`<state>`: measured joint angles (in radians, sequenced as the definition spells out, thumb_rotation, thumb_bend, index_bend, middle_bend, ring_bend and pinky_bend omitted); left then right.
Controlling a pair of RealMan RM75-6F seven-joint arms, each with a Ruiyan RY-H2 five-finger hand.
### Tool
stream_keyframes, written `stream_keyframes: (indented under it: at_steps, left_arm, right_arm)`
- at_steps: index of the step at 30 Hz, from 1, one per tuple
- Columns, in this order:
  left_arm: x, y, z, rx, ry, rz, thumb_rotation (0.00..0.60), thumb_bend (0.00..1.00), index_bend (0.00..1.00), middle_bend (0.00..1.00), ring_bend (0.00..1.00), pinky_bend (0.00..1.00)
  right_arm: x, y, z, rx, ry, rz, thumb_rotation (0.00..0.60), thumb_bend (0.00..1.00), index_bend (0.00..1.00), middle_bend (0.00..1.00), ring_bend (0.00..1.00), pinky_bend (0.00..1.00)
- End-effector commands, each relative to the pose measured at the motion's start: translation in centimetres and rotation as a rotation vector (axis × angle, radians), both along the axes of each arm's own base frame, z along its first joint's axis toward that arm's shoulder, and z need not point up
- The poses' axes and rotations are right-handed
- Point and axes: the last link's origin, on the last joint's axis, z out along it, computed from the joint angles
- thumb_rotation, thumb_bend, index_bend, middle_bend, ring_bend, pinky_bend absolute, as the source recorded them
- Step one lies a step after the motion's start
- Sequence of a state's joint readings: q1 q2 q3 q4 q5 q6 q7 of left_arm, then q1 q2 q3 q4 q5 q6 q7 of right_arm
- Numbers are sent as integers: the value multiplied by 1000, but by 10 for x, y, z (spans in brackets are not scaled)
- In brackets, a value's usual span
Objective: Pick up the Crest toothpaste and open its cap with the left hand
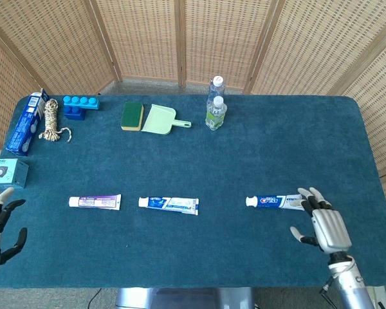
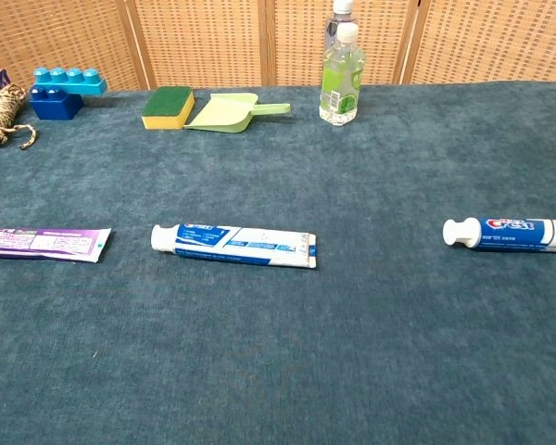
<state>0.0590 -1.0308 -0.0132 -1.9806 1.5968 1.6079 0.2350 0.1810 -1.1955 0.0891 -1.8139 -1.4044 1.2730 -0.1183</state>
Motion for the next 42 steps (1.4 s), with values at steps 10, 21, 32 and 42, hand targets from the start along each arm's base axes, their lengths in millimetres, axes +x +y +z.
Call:
stream_keyframes:
  at_steps: [10,21,32,42]
  left_arm:
    - [7,18,-10,-32,17,-8,600,401,223,110,37,0]
    - [9,25,-15,-45,20,-8,600,400,223,106,37,0]
    - [7,23,-12,-36,20,-1,600,401,223,106,37,0]
    - [6,17,-7,-16,20,-1,600,400,223,105,37,0]
  right_arm:
    - [9,-51,-30,93,83,-11,600,228,299,153,68,218]
    - [6,-75,-55,132,158,-39,600,224,297,151,65,218]
    - [-9,-85,-64,155,230,-75,600,225,347,153,65,218]
    - [-27,-88,-62,153,268,-94,600,227,360,156,72,218]
